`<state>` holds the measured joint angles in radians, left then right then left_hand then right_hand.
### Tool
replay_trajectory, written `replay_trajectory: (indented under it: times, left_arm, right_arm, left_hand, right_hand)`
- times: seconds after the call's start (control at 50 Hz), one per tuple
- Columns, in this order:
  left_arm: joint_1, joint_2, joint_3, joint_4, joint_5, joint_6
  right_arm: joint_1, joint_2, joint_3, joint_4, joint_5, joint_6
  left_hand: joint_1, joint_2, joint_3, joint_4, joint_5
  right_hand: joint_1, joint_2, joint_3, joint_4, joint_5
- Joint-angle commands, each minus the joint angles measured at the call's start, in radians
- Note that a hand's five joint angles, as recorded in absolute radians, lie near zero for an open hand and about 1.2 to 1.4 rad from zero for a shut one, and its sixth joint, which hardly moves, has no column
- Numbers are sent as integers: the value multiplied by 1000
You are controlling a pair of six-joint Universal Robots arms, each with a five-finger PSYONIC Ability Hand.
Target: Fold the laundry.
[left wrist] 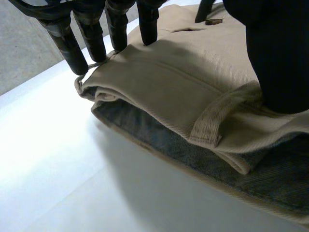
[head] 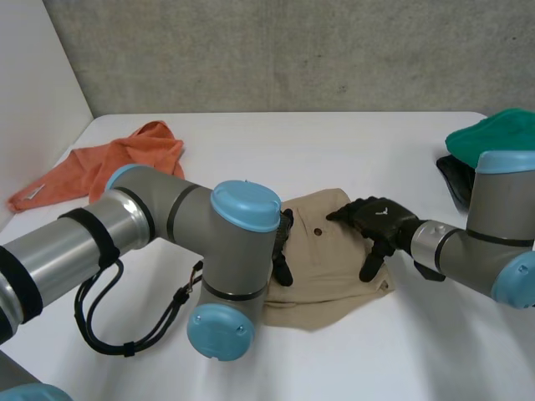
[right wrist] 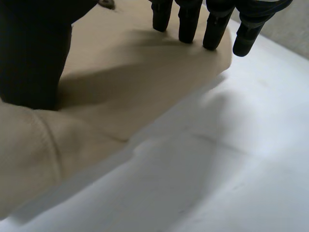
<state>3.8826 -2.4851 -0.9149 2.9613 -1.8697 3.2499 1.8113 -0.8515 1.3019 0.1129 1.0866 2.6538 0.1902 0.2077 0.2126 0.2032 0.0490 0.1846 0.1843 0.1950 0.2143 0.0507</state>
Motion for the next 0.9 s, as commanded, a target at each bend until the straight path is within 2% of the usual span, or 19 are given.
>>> replay_trajectory:
  times: [0.02, 0.1, 0.16, 0.2, 0.28, 0.34, 0.46, 0.54, 0.68, 0.78, 0.9]
  left_arm:
    - [1, 122, -16, -21, 21, -7]
    - [8, 221, -54, -18, 61, -10]
    - [17, 285, -93, -8, 104, -12]
    - [35, 339, -133, -1, 161, -15]
    - [67, 402, -199, 24, 251, -19]
    - [78, 426, -235, 51, 288, -19]
    - [80, 428, -269, 82, 291, -22]
    - [80, 427, -277, 90, 291, -30]
    - [89, 422, -275, 108, 291, -67]
    - [101, 420, -277, 111, 293, -82]
    - [104, 422, -275, 122, 291, -84]
  right_arm:
    - [10, -159, 49, -39, 24, -2]
    - [14, -250, 169, -137, 27, -2]
    - [16, -380, 313, -243, 35, -2]
    - [17, -463, 441, -335, 32, -2]
    - [40, -506, 646, -517, 13, -9]
    - [60, -500, 729, -605, 3, -11]
    - [71, -450, 821, -723, -50, -15]
    - [65, -353, 821, -797, -88, -47]
    - [66, -295, 791, -868, -86, -150]
    - [66, -229, 764, -886, -88, -163]
    - [72, -213, 716, -906, -76, -154]
  left_hand:
    - [-12, -29, -34, -25, -45]
    - [-15, -32, -37, -28, -48]
    - [-16, -33, -38, -29, -49]
    - [-16, -33, -38, -29, -49]
    - [-15, -32, -37, -28, -48]
    - [-9, -27, -31, -22, -42]
    - [-9, -27, -31, -22, -42]
    - [-9, -27, -31, -22, -42]
    - [-9, -27, -31, -22, -42]
    - [-9, -27, -31, -22, -42]
    - [-9, -27, -31, -22, -42]
  right_hand:
    - [-10, -10, -20, -40, -51]
    - [-10, -10, -20, -40, -51]
    - [-10, -10, -20, -40, -51]
    - [-10, -10, -20, -40, -51]
    - [-10, -10, -20, -40, -51]
    - [-10, -10, -20, -40, -51]
    - [-10, -10, -20, -40, -51]
    - [-10, -10, -20, -40, -51]
    - [-10, -10, -20, -40, -51]
    - [-10, -10, -20, -40, -51]
    - [150, 150, 139, 120, 109]
